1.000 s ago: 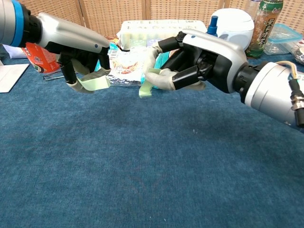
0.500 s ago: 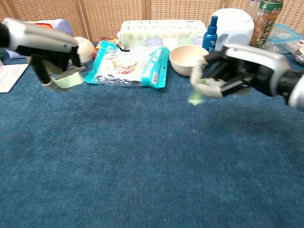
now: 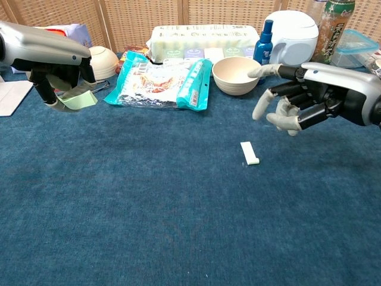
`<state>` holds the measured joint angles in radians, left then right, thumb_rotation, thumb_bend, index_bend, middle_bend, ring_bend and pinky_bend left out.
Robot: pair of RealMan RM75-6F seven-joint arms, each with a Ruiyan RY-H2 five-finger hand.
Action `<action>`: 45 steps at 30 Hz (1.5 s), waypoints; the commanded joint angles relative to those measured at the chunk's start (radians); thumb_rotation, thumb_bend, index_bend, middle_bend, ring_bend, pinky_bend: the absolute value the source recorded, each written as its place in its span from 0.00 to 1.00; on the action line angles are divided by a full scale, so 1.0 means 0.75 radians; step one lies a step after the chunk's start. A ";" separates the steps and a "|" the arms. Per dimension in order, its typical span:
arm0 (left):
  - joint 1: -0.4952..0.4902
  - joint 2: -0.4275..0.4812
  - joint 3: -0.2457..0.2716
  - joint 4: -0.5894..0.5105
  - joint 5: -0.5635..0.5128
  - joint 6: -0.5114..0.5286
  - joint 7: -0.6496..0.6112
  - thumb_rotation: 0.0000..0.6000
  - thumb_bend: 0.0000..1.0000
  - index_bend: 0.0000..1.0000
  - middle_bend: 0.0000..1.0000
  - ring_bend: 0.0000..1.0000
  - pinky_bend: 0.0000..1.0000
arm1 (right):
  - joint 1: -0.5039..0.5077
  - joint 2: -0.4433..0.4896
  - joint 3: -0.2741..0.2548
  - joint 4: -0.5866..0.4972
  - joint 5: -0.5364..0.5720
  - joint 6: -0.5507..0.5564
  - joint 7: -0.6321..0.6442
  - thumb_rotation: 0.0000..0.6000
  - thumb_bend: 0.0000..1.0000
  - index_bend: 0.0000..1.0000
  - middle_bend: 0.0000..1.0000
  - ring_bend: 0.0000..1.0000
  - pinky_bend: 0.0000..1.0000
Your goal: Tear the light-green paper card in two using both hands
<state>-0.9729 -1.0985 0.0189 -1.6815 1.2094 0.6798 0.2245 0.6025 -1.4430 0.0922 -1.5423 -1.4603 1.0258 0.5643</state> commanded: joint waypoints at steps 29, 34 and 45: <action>0.234 0.114 0.058 -0.164 -0.104 0.290 0.176 0.80 0.21 0.04 0.13 0.09 0.37 | -0.045 0.086 0.024 -0.033 0.016 0.045 -0.047 1.00 0.46 0.04 0.26 0.34 0.37; 0.384 0.147 0.087 -0.204 -0.013 0.468 0.106 0.80 0.21 0.04 0.13 0.09 0.37 | -0.062 0.095 0.026 -0.031 0.042 0.065 -0.153 1.00 0.46 0.04 0.23 0.24 0.28; 0.704 0.178 0.153 -0.219 0.183 0.827 -0.068 0.88 0.21 0.07 0.13 0.10 0.37 | -0.129 0.100 0.037 -0.036 0.109 0.181 -0.503 1.00 0.46 0.08 0.21 0.18 0.24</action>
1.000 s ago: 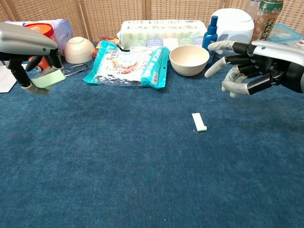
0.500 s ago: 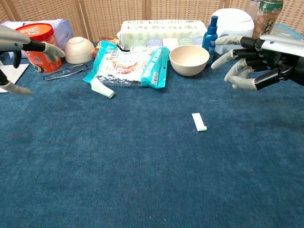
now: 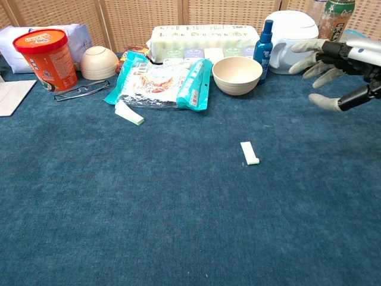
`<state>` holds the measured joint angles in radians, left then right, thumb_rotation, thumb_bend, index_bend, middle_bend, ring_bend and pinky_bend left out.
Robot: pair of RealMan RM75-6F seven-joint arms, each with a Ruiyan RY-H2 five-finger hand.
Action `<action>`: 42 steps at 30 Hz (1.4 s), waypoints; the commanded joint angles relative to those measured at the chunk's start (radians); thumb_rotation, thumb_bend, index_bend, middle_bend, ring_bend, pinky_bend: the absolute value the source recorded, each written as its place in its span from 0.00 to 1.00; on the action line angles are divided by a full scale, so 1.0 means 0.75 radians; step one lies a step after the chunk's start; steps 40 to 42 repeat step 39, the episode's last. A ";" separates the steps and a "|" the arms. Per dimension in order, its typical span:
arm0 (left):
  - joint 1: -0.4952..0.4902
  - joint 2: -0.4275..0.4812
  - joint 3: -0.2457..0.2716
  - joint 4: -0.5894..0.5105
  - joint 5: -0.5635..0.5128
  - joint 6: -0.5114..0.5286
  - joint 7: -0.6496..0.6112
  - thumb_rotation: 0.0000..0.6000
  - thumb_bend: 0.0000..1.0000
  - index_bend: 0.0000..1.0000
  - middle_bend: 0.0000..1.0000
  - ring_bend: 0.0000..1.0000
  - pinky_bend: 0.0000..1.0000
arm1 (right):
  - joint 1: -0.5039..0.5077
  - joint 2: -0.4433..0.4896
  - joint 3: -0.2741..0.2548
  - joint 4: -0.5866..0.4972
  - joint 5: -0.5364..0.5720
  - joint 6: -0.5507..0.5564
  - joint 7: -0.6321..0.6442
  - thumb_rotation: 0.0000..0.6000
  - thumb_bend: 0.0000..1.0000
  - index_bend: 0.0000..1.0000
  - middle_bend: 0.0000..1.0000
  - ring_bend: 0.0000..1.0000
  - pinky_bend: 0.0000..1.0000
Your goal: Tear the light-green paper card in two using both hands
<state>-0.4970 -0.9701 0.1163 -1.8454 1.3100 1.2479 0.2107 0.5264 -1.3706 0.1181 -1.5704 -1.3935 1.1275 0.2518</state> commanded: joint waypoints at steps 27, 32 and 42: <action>0.517 -0.128 0.046 0.174 0.276 0.438 -0.245 1.00 0.21 0.12 0.16 0.13 0.37 | -0.373 0.082 -0.075 -0.093 0.038 0.469 -0.590 1.00 0.46 0.13 0.21 0.14 0.19; 0.520 -0.127 0.025 0.173 0.291 0.431 -0.237 1.00 0.21 0.12 0.16 0.13 0.37 | -0.384 0.090 -0.063 -0.092 0.035 0.469 -0.580 1.00 0.46 0.13 0.22 0.14 0.19; 0.519 -0.130 -0.004 0.170 0.287 0.396 -0.215 1.00 0.21 0.12 0.16 0.13 0.37 | -0.401 0.091 -0.048 -0.085 0.036 0.468 -0.561 1.00 0.46 0.14 0.22 0.14 0.19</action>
